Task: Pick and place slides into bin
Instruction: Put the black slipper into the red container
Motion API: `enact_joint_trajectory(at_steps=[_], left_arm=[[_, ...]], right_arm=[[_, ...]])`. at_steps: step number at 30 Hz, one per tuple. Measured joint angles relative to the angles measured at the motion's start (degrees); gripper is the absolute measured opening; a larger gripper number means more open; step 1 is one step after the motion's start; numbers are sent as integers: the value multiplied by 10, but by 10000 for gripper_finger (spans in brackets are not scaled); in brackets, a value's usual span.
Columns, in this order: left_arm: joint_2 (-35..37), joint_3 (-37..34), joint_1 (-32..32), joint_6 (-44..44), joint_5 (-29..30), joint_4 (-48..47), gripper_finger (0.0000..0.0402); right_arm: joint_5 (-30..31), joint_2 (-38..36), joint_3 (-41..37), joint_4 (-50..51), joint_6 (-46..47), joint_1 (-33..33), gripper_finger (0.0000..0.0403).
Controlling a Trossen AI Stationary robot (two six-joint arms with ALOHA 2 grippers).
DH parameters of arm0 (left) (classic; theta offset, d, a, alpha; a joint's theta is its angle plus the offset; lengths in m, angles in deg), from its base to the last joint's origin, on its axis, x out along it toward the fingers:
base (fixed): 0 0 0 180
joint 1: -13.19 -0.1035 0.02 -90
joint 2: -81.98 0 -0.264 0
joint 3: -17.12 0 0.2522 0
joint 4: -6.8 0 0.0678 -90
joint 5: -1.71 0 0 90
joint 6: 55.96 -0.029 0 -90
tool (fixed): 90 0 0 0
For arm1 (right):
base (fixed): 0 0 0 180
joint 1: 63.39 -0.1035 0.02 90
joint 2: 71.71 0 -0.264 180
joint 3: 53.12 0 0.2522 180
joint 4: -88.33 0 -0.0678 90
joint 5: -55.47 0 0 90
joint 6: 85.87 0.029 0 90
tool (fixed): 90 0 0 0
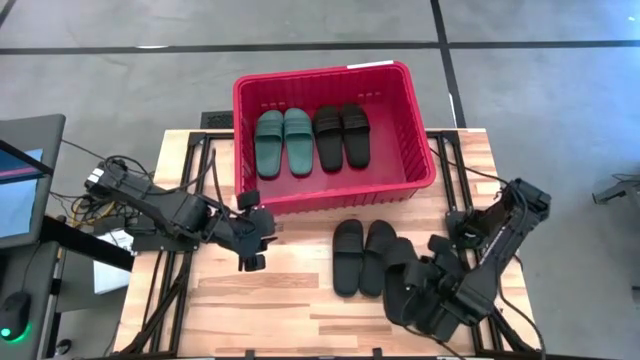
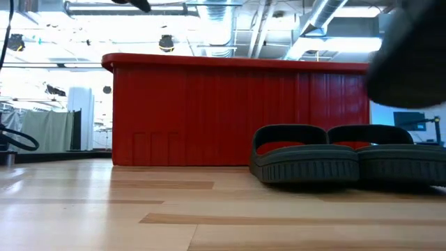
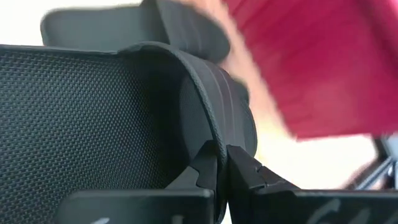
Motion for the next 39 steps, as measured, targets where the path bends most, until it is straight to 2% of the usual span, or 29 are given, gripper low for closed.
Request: enact_joint_trajectory(at_steps=[4,9,17,22,27,32,39], left_arm=[[5,0,14,20,17,-21,141],[27,0,33,43,30,-31,141],[64,0,78,112,85,-88,141],[67,0,118,167,107,-137,141],[67,0,167,251,141,-201,141],[67,0,217,351,186,-267,141],[67,0,247,402,215,-273,141]], right_arm=[[47,-1,17,-24,-94,50,2],[80,-1,17,-118,-247,130,2],[76,-1,17,-304,-484,237,2],[33,13,17,-428,-580,288,2],[-14,53,17,-535,-640,315,1],[-55,98,17,-613,-645,332,1],[-107,151,18,-688,-658,344,2]])
